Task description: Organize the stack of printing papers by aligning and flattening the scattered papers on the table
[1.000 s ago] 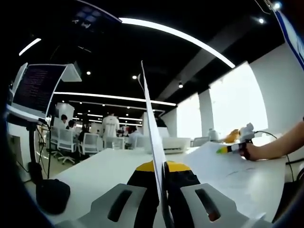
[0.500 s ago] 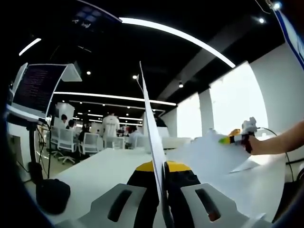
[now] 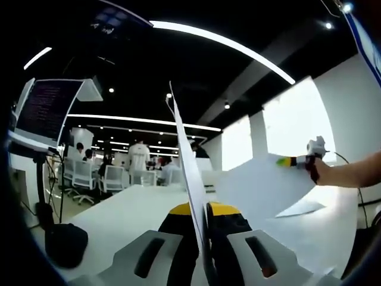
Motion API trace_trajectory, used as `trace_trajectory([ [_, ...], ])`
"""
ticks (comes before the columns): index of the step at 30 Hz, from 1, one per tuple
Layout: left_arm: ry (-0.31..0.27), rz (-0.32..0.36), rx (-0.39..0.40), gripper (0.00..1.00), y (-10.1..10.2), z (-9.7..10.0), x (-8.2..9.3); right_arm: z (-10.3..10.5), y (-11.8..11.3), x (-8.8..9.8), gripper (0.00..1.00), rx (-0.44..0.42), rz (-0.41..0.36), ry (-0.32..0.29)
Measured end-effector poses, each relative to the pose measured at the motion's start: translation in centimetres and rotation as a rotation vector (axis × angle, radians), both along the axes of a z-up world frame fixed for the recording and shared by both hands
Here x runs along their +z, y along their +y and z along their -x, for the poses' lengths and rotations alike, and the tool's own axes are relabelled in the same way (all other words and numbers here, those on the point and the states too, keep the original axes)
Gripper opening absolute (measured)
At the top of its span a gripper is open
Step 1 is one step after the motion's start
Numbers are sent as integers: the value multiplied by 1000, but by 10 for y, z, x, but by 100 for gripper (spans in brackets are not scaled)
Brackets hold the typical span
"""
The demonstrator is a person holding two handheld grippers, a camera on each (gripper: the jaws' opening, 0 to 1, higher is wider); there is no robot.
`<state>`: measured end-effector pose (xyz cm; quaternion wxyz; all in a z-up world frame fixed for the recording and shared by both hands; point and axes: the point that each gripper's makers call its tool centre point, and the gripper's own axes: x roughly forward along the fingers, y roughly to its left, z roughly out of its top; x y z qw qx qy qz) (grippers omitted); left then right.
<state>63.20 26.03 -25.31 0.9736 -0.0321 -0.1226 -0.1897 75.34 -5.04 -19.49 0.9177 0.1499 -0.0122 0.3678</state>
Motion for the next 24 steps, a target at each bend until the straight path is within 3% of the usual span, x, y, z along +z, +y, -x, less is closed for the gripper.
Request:
trace_trajectory([
  [2, -1, 2, 1, 8, 0, 0, 0, 9, 4, 7, 9, 8, -14, -12],
  [9, -1, 0, 0, 8, 0, 0, 0, 9, 7, 26, 8, -6, -67, -40],
  [15, 0, -2, -1, 8, 0, 0, 0, 17, 9, 48, 8, 11, -162, -45],
  [24, 1, -3, -1, 8, -2, 0, 0, 25, 16, 58, 8, 27, -194, -48],
])
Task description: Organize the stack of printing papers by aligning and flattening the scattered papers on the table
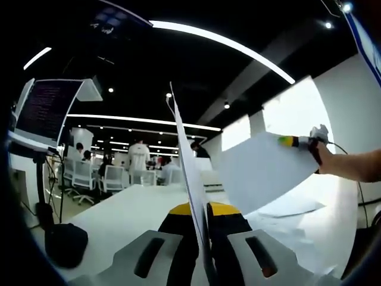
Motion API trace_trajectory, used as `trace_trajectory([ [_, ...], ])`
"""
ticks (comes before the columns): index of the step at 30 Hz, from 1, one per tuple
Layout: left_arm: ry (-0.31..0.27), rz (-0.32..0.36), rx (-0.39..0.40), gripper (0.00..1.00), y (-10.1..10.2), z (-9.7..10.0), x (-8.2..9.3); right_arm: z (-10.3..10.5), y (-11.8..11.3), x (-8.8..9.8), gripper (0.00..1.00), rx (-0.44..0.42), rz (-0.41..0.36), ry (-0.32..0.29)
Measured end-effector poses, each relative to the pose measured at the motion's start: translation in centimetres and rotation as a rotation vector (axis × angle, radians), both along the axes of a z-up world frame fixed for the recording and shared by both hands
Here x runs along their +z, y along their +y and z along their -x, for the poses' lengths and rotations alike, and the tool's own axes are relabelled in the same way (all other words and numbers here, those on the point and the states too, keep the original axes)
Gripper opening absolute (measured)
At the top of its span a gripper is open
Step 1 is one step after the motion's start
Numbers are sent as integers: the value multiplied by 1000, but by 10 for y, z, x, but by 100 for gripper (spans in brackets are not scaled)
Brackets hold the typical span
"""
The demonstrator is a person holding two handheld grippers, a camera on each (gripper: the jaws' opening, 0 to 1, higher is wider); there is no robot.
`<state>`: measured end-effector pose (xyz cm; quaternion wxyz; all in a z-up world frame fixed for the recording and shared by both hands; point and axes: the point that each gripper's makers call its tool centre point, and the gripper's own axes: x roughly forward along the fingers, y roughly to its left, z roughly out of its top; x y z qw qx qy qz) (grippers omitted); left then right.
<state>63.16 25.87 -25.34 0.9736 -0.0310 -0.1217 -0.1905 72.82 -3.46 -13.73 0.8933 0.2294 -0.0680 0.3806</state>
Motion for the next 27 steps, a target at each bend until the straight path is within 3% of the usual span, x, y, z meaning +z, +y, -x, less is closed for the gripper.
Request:
trace_trajectory([
  [9, 0, 0, -1, 8, -1, 0, 0, 7, 2, 16, 7, 26, -90, 7],
  [20, -1, 1, -1, 8, 0, 0, 0, -3, -15, 32, 5, 65, -332, 101],
  [27, 1, 0, -2, 8, 0, 0, 0, 1, -18, 41, 5, 83, -400, 111],
])
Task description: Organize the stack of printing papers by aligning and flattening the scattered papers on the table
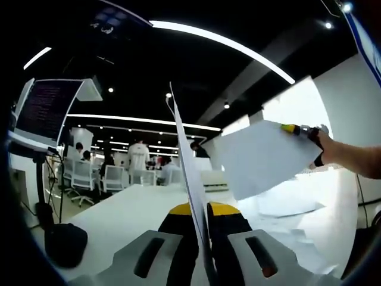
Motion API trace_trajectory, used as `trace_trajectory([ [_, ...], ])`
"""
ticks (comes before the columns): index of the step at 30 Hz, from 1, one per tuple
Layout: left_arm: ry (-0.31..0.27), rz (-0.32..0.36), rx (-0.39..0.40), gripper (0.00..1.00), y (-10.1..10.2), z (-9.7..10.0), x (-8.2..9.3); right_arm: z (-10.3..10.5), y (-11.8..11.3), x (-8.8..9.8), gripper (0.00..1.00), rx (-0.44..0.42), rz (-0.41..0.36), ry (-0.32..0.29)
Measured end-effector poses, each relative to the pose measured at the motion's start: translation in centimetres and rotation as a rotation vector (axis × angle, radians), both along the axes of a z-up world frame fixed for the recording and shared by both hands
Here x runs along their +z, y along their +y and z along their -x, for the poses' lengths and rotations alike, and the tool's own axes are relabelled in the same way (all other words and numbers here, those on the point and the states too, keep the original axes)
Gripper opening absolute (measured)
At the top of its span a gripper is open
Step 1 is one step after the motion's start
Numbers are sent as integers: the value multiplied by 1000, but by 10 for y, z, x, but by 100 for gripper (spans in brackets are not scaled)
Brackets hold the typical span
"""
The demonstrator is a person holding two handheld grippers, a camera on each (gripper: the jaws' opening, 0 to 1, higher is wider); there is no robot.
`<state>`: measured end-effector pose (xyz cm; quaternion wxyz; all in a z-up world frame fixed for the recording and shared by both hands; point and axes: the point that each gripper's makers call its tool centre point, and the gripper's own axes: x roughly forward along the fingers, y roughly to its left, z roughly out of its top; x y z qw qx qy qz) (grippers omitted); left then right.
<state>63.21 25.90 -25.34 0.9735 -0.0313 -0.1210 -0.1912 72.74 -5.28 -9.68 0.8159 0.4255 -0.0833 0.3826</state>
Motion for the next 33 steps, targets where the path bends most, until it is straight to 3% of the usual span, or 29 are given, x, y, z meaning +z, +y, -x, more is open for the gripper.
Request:
trace_trajectory([
  [10, 0, 3, -3, 9, -1, 1, 0, 2, 1, 4, 5, -12, 3, -20],
  [14, 2, 0, -3, 9, -1, 0, 0, 9, 11, 3, 5, -52, 92, -71],
  [18, 3, -1, -2, 9, -1, 0, -1, 12, 17, 7, 5, -51, 109, -93],
  [33, 6, -4, -6, 9, -2, 1, -1, 29, 28, 33, 5, 0, 46, -132],
])
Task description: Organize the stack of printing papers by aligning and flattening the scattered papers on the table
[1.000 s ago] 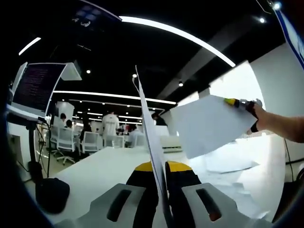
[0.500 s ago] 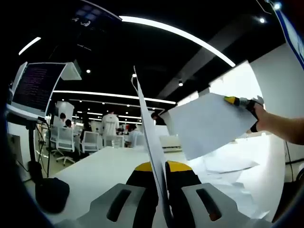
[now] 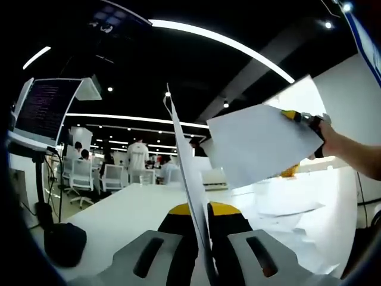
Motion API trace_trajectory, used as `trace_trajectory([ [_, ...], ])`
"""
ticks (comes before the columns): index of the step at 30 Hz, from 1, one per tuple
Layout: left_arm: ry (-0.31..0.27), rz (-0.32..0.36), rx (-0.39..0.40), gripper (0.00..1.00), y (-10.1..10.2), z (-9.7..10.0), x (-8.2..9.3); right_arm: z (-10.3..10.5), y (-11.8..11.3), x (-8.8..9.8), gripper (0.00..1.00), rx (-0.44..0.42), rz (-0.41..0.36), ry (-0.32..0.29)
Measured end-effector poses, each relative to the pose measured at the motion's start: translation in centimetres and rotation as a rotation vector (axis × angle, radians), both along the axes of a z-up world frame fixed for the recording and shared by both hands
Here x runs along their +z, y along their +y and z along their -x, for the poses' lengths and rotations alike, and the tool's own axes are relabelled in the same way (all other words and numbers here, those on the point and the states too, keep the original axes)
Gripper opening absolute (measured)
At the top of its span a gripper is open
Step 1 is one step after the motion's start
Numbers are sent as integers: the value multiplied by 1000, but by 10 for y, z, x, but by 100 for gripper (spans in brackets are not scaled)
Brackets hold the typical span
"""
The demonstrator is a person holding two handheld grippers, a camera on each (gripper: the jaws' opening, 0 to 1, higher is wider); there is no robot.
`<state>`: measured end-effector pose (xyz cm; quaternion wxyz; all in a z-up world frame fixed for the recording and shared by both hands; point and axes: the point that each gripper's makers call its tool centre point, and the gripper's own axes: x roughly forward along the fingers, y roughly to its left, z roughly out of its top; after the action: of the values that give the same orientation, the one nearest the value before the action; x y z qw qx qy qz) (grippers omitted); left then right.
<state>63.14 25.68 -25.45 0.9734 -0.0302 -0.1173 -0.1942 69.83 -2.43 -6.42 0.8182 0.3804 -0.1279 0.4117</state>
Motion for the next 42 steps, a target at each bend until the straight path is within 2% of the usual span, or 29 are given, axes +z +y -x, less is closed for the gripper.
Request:
trace_trajectory([
  [16, 5, -3, -4, 9, -1, -1, -1, 19, 18, 27, 5, 51, -26, -50],
  [29, 6, -8, -5, 9, -2, -1, -1, 32, 36, 45, 5, 121, -107, -66],
  [37, 7, -10, -8, 9, -2, -1, -2, 34, 55, 41, 5, 160, -126, -51],
  [42, 7, -11, -10, 9, -2, -1, -2, 28, 70, 25, 5, 164, -78, -28],
])
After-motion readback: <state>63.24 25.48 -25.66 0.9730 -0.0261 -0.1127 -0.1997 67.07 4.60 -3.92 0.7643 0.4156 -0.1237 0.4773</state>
